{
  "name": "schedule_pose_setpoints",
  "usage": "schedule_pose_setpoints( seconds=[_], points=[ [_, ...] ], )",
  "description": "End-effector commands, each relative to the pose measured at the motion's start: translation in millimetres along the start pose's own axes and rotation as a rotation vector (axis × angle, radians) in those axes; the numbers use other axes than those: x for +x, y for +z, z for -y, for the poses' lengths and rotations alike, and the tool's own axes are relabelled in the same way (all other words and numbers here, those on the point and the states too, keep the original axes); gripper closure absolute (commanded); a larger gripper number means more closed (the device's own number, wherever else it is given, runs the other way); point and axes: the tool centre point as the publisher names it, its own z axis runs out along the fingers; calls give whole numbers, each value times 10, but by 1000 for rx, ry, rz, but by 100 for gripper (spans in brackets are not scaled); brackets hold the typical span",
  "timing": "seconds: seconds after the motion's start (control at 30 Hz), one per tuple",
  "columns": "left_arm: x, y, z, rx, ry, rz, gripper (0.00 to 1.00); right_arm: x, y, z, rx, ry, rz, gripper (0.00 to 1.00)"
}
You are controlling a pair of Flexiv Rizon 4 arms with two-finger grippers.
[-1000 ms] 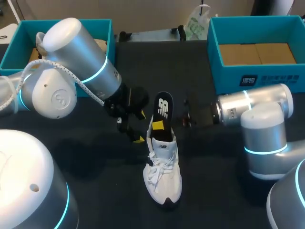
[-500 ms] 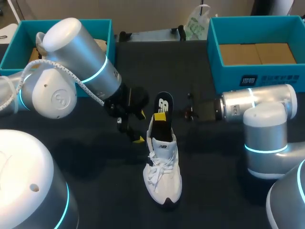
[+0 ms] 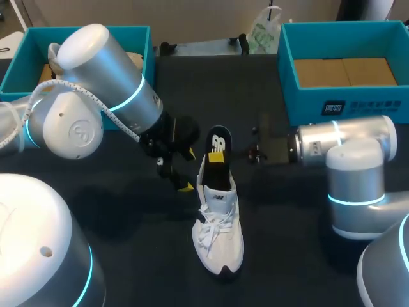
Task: Take the shoe out of the shoebox, open the shoe tongue, remove and reinsert the insole, then place the shoe into the shoebox
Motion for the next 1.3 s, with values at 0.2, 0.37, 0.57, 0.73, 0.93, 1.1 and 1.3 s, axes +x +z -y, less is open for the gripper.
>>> schedule_pose_setpoints(
  seconds=[0.2, 0.37, 0.57, 0.73, 0.93, 1.1, 1.3],
  points=[
    [-1, 11, -6, 1, 1, 1, 0, -43, 13, 246, 66, 69, 0, 100],
    [-1, 11, -6, 1, 1, 1, 0, -33, 31, 386, 90, 116, -8, 100],
    [-1, 11, -6, 1, 1, 1, 0, -45, 61, 487, 131, 150, -24, 100],
    [-1, 11, -6, 1, 1, 1, 0, -34, 76, 475, 142, 137, -30, 82],
    [-1, 11, -6, 1, 1, 1, 0, 46, 34, 319, 110, 63, -20, 63],
    [-1, 11, -6, 1, 1, 1, 0, 101, 22, 220, 103, 19, -5, 66],
    [-1, 11, -6, 1, 1, 1, 0, 136, 1, 164, 71, -10, 10, 73]
  ],
)
